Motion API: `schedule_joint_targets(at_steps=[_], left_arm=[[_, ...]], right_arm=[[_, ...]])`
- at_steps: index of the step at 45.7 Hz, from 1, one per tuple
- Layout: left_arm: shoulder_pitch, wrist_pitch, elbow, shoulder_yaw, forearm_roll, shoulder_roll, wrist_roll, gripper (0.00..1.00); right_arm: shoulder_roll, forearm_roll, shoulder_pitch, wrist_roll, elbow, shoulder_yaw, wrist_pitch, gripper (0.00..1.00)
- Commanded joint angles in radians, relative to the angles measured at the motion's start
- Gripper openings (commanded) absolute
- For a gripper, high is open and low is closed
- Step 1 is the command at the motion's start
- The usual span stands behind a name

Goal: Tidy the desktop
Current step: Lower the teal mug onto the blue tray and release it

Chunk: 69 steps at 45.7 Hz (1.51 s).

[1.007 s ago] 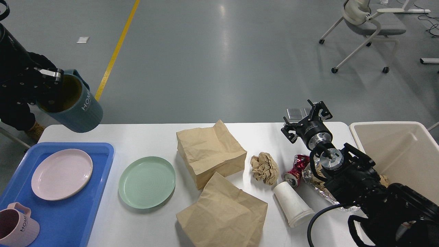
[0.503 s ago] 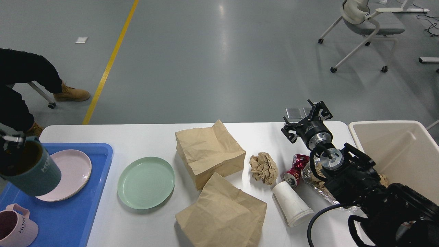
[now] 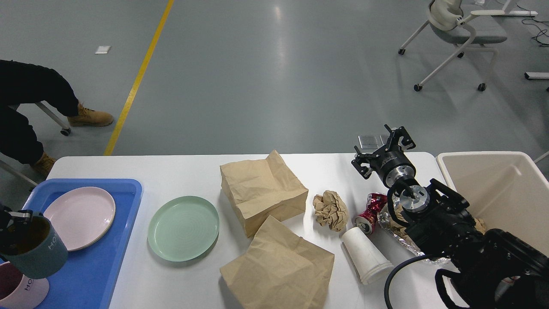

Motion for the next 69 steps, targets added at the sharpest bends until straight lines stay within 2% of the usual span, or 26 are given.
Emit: schedule_joint_targets(at_steps=[1, 10, 29, 36, 57, 59, 69], left_arm=[[0.081, 0.058, 0.015, -0.071, 0.023, -0.004, 0.01, 0.0], [0.176, 0.152, 0.022, -0.12, 0.039, -0.044, 0.018, 0.0], [0.3, 0.222, 0.055, -0.178, 0.039, -0.116, 0.041, 0.0], [0.339, 0.278, 0.081, -0.18, 0.039, -0.151, 0.047, 0.0], [0.385, 0.288, 0.085, -0.218, 0.04, -0.164, 0.05, 0.0], [0.386, 0.288, 0.085, -0.218, 0.04, -0.164, 0.05, 0.03], [0.385, 0.282, 0.084, -0.22, 0.037, -0.164, 0.05, 0.35]], right_arm=[[0.0, 0.0, 0.0, 0.0, 0.0, 0.0, 0.001, 1.0], [0.0, 0.0, 0.0, 0.0, 0.0, 0.0, 0.001, 1.0], [0.0, 0.002, 0.0, 0.0, 0.0, 0.0, 0.0, 1.0], [0.0, 0.0, 0.0, 0.0, 0.0, 0.0, 0.0, 1.0], [0.0, 0.0, 0.0, 0.0, 0.0, 0.0, 0.0, 1.0], [0.0, 0.0, 0.0, 0.0, 0.0, 0.0, 0.0, 1.0], [0.0, 0.0, 0.0, 0.0, 0.0, 0.0, 0.001, 1.0]])
